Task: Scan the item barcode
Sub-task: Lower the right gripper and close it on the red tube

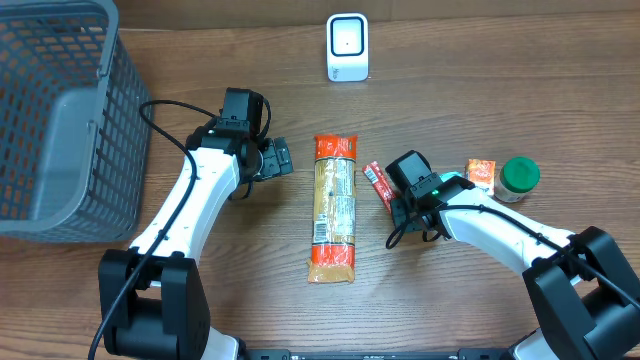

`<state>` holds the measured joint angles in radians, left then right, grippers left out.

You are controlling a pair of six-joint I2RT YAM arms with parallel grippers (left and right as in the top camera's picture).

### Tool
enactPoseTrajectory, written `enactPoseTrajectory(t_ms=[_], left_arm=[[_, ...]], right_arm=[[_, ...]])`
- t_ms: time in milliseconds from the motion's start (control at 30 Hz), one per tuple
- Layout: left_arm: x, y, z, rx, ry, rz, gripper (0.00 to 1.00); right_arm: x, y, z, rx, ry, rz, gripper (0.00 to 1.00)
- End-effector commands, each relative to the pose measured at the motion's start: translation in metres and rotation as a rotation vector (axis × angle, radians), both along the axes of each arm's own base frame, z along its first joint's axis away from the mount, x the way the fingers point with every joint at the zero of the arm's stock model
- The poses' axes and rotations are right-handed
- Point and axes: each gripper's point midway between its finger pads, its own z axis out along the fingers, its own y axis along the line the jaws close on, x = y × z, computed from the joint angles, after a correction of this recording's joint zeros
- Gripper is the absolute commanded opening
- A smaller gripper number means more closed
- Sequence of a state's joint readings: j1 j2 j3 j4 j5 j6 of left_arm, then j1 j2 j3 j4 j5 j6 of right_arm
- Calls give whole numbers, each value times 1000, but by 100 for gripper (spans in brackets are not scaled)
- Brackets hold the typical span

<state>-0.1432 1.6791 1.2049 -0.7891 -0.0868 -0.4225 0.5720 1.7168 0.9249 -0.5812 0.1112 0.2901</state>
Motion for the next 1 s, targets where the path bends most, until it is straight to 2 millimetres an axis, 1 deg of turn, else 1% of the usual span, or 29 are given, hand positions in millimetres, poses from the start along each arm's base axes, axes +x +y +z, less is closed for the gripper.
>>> enactPoseTrajectory(t_ms=[0,67,167,300,367,433,500,600,667,733,900,967], left_arm=[[3,-1,7,-6,-22,2,100],[3,-1,7,-6,-22,2,100],[3,-1,7,-6,-22,2,100],[3,-1,7,-6,-22,2,100],[3,-1,7,-6,-22,2,100],[3,-1,7,-6,-22,2,100],[3,-1,7,-6,-22,2,100],[3,-1,7,-6,-22,2,100],[3,-1,7,-6,-22,2,100],[3,-1,7,-6,-22,2,100],[3,-1,7,-6,-22,2,100],[3,-1,7,-6,-22,2,100]], right_arm=[[5,15,13,61,-15,24,37],[2,20,13,83,1,47,32],[1,22,13,89,6,61,28],[1,21,13,89,6,61,28],[1,21,13,86,4,61,32],[2,21,13,85,0,72,33],[7,25,24,104,-30,73,34],[14,28,42,130,-74,74,42],[15,29,48,141,-92,72,45],[15,28,49,141,-91,72,46],[11,26,42,130,-74,71,45],[11,26,39,125,-66,71,42]])
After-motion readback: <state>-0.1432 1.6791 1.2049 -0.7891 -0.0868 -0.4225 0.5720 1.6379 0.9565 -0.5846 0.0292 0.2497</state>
